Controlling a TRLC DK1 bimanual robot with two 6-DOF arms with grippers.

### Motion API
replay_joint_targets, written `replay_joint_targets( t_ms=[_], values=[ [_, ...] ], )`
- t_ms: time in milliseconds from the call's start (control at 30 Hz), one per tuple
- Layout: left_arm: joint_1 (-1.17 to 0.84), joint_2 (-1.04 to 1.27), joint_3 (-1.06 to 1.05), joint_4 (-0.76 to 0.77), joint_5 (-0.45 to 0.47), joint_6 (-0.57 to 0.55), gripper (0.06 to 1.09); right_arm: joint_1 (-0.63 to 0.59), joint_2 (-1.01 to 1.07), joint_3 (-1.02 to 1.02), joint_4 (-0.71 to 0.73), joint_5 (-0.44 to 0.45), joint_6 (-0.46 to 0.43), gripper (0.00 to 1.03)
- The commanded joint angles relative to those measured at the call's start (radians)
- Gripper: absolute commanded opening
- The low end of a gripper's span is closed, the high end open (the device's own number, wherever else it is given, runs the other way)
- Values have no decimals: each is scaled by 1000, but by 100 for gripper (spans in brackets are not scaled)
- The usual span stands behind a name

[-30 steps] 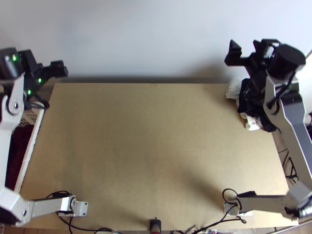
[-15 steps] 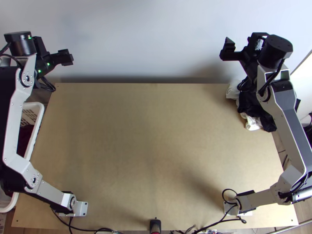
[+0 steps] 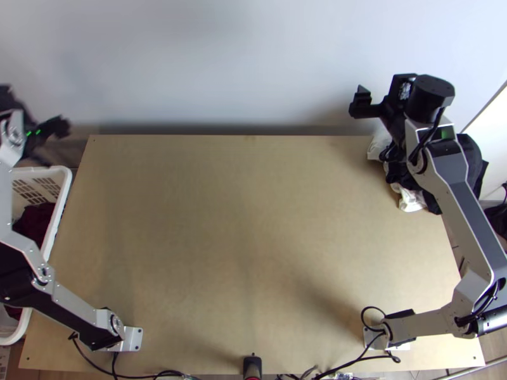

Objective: Fold the t-shirt

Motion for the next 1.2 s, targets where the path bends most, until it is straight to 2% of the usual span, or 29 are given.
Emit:
replay_joint_targets(
  t_ms=[0, 200, 400, 1167],
  values=[
    [255, 9, -232, 139, 59, 67, 103, 14, -9, -77, 19, 5, -4, 96],
    [387, 67, -327, 236, 108, 143, 103, 37, -12, -106, 20, 18, -21, 96],
    [449, 132, -404, 333, 108, 209, 103, 54, -18, -130, 19, 32, -29, 96],
    [638, 463, -410, 465, 103, 393, 103, 88, -38, -164, 25, 61, -46, 96]
  ],
)
